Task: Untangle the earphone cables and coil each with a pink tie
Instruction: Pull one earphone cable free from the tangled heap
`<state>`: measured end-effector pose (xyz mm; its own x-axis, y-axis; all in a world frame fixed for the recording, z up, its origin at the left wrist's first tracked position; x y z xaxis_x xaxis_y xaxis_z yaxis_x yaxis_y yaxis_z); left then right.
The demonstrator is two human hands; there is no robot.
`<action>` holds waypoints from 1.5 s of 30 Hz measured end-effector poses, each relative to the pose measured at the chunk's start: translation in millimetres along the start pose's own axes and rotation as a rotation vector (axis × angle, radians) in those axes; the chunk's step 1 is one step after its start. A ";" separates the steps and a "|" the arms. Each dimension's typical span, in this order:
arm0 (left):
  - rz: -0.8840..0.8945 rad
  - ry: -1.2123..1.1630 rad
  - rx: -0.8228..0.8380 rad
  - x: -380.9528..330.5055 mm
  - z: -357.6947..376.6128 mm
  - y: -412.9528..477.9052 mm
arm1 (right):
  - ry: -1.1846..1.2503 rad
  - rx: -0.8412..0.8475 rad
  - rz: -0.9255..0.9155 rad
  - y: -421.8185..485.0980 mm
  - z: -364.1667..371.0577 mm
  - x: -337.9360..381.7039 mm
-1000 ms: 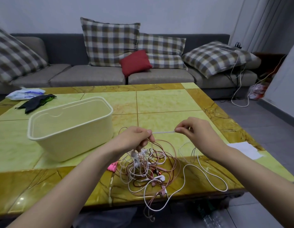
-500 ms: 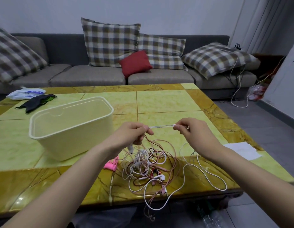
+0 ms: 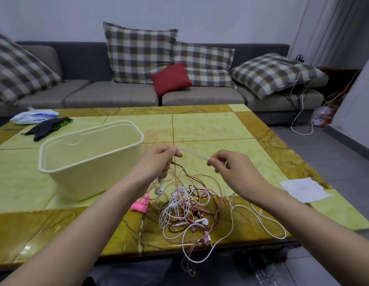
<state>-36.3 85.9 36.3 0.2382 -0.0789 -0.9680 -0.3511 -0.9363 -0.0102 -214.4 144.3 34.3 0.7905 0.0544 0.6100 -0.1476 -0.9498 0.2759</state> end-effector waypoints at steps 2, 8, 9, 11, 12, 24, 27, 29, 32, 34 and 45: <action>-0.026 0.063 0.115 -2.6 2.0 -3.6 | -0.003 -0.002 0.011 0.6 0.6 -0.6; -0.107 0.050 0.428 6.7 13.4 -17.5 | -0.030 0.004 0.032 1.1 -1.7 -8.6; -0.111 -0.034 0.412 5.4 13.2 -16.9 | -0.026 0.007 0.034 0.6 -1.4 -9.5; -0.127 -0.207 0.366 0.9 12.5 -14.8 | -0.013 0.006 0.025 -0.6 -0.5 -8.4; -0.138 -0.298 0.347 -2.2 12.0 -13.9 | -0.006 0.003 0.014 -1.4 0.1 -6.2; -0.159 -0.602 0.317 -7.7 11.9 -13.7 | 0.074 0.062 0.006 -8.7 14.8 3.8; -0.202 -0.767 0.283 -8.3 12.7 -14.5 | 0.085 0.070 0.011 -10.8 16.6 6.5; -0.206 -0.867 0.252 -11.7 12.6 -14.1 | 0.096 0.077 0.025 -11.0 17.9 7.5; -0.128 -0.948 0.204 -18.0 9.7 -11.0 | 0.103 0.098 0.039 -12.1 19.0 7.2; -0.089 -1.002 0.180 -20.2 8.9 -9.1 | 0.110 0.116 0.035 -13.5 20.0 7.7; 0.065 -0.868 0.000 -23.0 -2.1 -6.2 | 0.036 0.183 -0.061 -22.8 21.7 22.7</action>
<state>-37.7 92.8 59.2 -0.5572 0.1569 -0.8154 -0.3404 -0.9388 0.0520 -180.2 160.5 25.8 0.7724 0.1214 0.6235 0.0131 -0.9844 0.1754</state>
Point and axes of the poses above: each hand's wrist, its own y-axis towards the middle knuckle, its own z-axis out of the palm, x = y × z, the point moved 4 cm from there along y, towards the middle knuckle, and after that the axes turned 2 degrees about -x, right-handed, at the moved point
